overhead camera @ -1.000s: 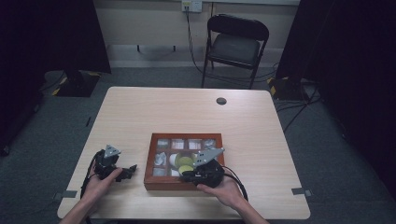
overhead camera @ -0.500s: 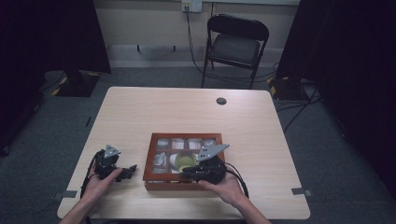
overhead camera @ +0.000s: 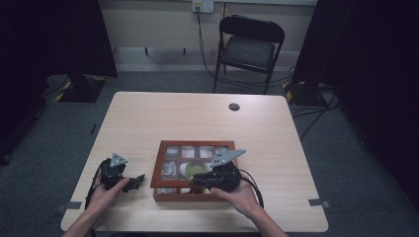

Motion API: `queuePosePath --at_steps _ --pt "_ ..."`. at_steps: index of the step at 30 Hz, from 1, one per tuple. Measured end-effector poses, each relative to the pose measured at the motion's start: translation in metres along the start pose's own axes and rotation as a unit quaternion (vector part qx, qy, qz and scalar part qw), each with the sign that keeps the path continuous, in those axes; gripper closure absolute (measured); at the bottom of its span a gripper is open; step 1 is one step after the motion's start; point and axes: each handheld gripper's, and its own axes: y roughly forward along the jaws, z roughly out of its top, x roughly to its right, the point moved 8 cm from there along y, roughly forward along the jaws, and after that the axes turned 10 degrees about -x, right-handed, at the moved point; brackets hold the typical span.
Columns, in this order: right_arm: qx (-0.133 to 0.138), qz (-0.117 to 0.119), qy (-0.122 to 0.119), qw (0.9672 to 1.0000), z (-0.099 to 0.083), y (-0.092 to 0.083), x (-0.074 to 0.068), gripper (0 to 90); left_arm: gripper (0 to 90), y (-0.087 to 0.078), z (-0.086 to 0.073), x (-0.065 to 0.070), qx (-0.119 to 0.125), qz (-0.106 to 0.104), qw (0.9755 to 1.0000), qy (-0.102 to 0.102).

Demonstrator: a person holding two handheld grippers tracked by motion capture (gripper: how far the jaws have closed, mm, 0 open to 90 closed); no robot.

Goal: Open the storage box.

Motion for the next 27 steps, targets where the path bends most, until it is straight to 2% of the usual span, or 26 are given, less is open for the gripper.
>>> queuePosePath --at_steps 6,27 --pt "0.009 0.004 0.005 0.9999 0.004 -0.003 0.001 80.8 0.0 0.0 0.0 0.0 0.0 0.0 1.0 0.0" --pt "0.016 0.001 0.001 0.9999 0.017 -0.013 0.004 81.0 0.0 0.001 0.001 0.0 0.002 0.001 1.0 0.001"
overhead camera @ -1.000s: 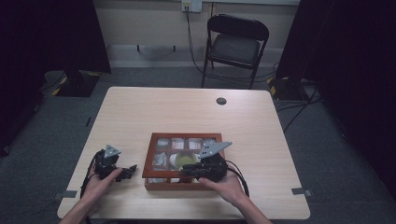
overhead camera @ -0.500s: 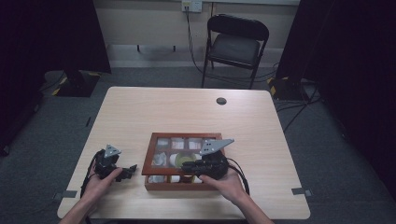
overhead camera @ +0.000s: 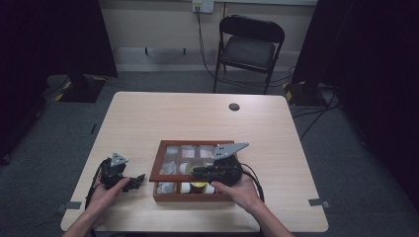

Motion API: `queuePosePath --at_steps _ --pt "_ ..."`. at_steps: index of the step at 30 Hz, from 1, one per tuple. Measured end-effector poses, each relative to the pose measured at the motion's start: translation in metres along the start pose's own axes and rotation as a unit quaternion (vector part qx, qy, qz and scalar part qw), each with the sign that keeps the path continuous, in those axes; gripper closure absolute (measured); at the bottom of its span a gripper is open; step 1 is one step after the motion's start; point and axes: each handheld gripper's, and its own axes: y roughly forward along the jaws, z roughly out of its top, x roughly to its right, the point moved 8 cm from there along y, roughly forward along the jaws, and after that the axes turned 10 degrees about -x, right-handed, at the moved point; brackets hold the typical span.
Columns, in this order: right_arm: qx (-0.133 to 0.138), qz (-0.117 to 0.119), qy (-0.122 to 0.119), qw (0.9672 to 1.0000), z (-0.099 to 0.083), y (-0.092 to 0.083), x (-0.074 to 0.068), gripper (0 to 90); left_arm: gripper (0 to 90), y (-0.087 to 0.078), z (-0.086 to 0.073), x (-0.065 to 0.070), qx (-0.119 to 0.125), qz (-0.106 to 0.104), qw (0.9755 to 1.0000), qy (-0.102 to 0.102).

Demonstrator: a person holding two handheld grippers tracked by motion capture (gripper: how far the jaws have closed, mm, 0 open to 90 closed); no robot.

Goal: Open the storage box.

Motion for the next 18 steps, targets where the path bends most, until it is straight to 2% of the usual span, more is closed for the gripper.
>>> queuePosePath --at_steps 18 --pt "0.021 0.001 0.004 0.9998 0.016 -0.01 0.005 81.2 0.0 0.0 0.0 0.0 0.0 0.0 1.0 0.0"
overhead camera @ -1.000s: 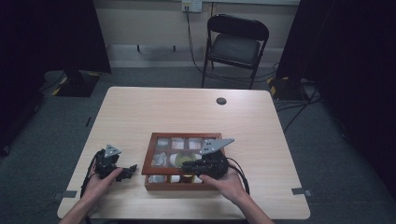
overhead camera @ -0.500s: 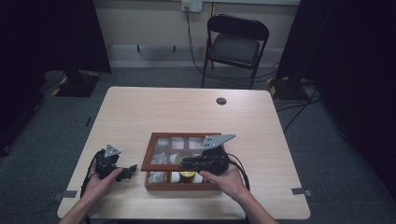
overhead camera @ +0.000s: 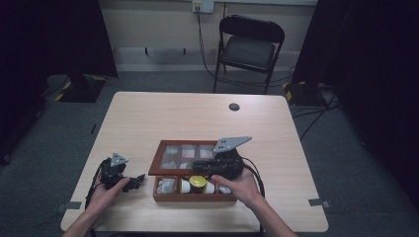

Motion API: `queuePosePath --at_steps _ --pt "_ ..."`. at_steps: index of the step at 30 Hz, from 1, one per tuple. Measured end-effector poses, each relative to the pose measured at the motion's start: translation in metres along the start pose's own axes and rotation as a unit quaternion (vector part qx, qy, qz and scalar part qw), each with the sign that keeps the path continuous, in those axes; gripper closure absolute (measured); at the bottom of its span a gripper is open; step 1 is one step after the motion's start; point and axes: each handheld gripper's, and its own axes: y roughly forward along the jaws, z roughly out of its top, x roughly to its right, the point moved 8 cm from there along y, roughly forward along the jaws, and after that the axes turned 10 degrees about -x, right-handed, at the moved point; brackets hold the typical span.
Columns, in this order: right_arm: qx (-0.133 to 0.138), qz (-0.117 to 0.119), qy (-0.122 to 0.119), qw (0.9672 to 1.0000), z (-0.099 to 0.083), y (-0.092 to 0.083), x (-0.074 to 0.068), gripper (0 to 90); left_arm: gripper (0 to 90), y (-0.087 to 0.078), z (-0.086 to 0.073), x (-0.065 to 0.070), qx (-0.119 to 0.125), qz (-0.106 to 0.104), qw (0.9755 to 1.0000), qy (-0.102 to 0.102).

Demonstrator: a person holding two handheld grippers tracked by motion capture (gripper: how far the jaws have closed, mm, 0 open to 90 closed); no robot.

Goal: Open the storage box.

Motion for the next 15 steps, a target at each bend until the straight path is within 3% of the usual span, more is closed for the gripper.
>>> queuePosePath --at_steps 15 --pt "0.004 -0.003 0.003 1.0 0.0079 -0.0042 0.0027 81.3 0.0 0.0001 0.0 0.0002 0.0 0.0 1.0 -0.001"
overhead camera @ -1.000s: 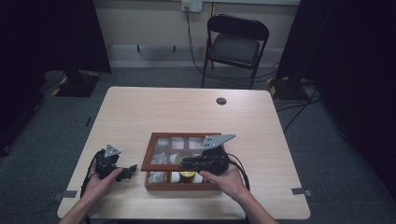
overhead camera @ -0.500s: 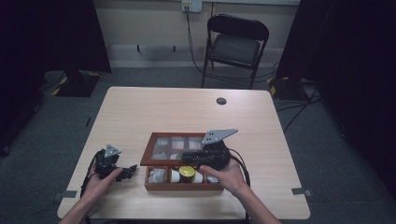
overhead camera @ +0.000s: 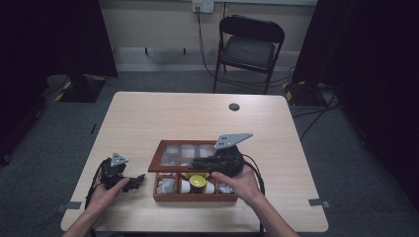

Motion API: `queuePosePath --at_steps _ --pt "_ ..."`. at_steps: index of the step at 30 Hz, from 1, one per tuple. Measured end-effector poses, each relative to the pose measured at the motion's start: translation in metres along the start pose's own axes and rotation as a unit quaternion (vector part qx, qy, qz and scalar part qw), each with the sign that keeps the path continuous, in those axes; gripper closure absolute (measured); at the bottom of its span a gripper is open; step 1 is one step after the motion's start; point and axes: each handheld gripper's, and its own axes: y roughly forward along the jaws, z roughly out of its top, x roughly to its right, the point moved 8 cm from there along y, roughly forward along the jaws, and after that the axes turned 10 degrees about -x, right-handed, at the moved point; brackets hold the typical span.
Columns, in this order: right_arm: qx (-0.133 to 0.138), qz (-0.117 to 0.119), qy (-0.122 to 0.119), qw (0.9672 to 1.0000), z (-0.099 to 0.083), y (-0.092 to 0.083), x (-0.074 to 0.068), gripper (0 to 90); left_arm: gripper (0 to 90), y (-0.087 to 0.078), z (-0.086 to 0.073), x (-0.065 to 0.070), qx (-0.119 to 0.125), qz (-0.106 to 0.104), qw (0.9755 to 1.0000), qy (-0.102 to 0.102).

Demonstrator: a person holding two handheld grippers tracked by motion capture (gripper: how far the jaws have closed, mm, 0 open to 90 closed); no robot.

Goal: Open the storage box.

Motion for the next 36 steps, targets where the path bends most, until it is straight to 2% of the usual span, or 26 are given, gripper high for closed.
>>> queuePosePath --at_steps 36 --pt "-0.003 -0.006 0.007 1.0 0.028 -0.012 0.013 81.5 0.0 0.0 0.0 0.0 0.0 0.002 1.0 -0.001"
